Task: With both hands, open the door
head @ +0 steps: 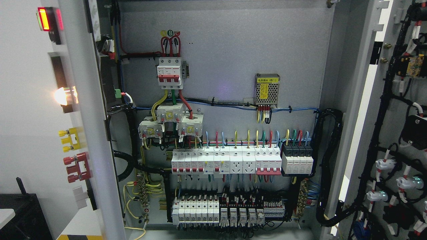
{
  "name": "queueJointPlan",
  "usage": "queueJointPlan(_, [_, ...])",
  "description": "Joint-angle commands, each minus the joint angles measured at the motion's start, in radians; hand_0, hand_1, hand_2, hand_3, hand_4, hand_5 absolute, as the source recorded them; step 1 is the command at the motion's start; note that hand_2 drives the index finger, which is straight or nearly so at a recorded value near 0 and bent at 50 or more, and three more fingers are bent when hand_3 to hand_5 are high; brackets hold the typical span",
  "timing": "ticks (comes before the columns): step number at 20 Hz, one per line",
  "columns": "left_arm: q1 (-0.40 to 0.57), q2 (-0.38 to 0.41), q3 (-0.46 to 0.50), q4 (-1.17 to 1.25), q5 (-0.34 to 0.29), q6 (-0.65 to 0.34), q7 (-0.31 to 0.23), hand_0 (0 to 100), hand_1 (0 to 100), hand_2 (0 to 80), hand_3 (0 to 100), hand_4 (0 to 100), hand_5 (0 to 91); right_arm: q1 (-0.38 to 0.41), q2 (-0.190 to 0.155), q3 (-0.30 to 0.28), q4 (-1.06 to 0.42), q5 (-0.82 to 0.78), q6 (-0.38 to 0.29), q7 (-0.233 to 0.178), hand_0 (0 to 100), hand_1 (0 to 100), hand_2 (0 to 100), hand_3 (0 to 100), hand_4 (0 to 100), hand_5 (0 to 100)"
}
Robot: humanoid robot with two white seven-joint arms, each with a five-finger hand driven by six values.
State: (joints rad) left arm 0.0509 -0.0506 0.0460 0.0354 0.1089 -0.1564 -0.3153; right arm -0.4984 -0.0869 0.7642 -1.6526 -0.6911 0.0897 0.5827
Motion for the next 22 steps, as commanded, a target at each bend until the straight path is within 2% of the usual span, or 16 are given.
queueJointPlan(1, [0.001,0.0,0.0,0.0,0.0,0.0,-0.001,0,0,0.0,0,0,0.0,-0.006,0.003,0.072,-0.007,0.005,0.002,-0.004,38,0,0,0,0,0])
queueJointPlan(13, [0.0,0.0,0.0,0.001,0.0,0.0,-0.001,0,0,0.0,0,0,0.0,-0.064,0.006,0.116,0.014,0.012,0.012,-0.007,38,0,0,0,0,0])
queueJointPlan(18, [0.001,0.0,0.0,0.0,0.0,0.0,0.001,0,0,0.0,0,0,0.0,-0.11,0.036,0.145,0.037,0.038,0.016,-0.012,38,0,0,0,0,0])
queueJointPlan(22, [0.0,0.0,0.0,0.0,0.0,0.0,0.001,0,0,0.0,0,0,0.0,-0.118,0.068,0.153,0.054,0.041,0.042,-0.014,38,0,0,0,0,0])
